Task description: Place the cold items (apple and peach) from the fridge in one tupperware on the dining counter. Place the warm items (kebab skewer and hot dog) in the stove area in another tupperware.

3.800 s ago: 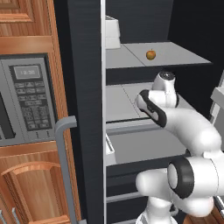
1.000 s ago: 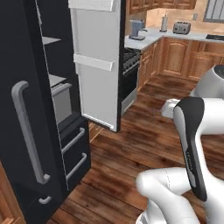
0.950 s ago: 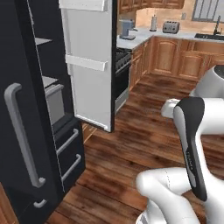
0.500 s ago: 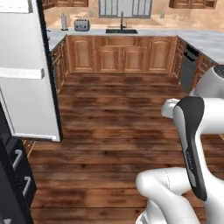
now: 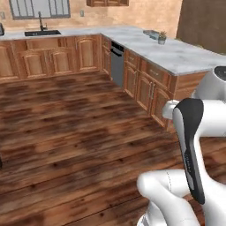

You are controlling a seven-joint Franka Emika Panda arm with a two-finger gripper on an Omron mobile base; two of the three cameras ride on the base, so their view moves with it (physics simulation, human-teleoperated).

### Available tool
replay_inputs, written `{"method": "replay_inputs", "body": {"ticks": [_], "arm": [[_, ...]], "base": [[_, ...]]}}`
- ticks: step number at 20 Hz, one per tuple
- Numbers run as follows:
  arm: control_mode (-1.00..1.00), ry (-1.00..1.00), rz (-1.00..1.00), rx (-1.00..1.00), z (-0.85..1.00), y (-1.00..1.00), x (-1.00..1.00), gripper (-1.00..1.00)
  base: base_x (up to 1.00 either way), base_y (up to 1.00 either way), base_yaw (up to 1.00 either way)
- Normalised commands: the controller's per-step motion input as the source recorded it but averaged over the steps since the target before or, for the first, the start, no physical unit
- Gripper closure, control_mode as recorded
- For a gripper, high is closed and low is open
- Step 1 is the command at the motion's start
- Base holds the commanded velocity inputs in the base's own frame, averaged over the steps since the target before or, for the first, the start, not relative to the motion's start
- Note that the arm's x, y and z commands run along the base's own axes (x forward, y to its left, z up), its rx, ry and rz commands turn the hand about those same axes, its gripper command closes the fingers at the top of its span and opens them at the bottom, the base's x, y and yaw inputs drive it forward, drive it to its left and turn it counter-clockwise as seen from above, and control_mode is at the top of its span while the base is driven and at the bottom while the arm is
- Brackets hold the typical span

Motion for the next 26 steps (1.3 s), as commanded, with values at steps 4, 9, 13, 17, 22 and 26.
{"method": "replay_inputs", "body": {"ticks": [4, 9, 13, 17, 22, 26], "arm": [[1.00, 0.00, 0.00, 0.00, 0.00, 0.00, 0.00, 1.00], [1.00, 0.00, 0.00, 0.00, 0.00, 0.00, 0.00, 1.00], [1.00, 0.00, 0.00, 0.00, 0.00, 0.00, 0.00, 1.00], [1.00, 0.00, 0.00, 0.00, 0.00, 0.00, 0.00, 1.00], [1.00, 0.00, 0.00, 0.00, 0.00, 0.00, 0.00, 1.00], [1.00, 0.00, 0.00, 0.00, 0.00, 0.00, 0.00, 1.00]], "base": [[0.43, -1.00, -0.31], [0.58, -1.00, -0.16], [0.69, -1.00, -0.08], [0.79, -1.00, -0.05], [0.90, -1.00, -0.04], [1.00, -1.00, -0.03]]}}
